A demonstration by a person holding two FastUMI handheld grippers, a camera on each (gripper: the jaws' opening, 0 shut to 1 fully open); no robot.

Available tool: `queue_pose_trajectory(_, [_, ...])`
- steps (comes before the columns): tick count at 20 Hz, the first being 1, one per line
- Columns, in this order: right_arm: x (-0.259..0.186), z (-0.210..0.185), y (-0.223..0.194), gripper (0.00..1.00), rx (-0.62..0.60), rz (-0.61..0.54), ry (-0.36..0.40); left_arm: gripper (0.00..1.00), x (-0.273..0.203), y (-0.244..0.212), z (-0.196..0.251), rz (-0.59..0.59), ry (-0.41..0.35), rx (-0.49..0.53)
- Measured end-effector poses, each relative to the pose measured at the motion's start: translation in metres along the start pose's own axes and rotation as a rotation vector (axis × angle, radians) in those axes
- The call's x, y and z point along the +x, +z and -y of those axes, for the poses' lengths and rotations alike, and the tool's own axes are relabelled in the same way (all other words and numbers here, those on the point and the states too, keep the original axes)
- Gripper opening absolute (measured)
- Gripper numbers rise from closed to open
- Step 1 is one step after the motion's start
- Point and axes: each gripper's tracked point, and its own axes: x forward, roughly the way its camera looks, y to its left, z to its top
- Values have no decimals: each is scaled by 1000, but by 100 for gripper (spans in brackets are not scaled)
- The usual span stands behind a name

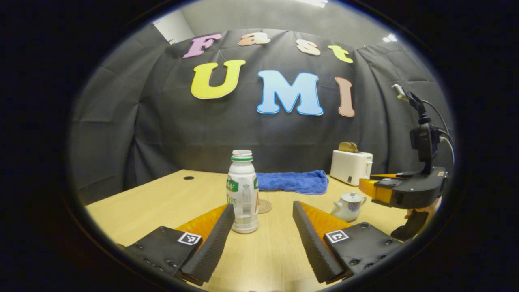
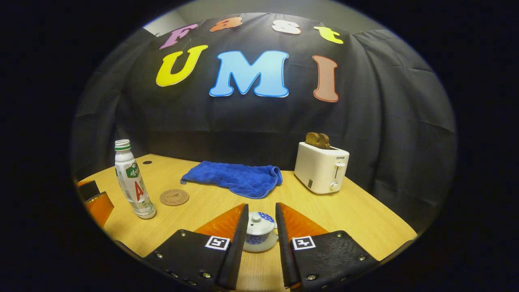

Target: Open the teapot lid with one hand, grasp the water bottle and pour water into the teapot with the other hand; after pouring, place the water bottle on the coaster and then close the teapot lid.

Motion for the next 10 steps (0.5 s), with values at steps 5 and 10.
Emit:
queue_pose_trajectory(5, [22, -9, -10, 41, -29, -37, 21, 100, 1, -1, -10, 3, 15, -3])
queue_pose_trajectory(10, [39, -10, -17, 42, -26, -58, 20, 100, 0, -4, -15, -4, 12, -22])
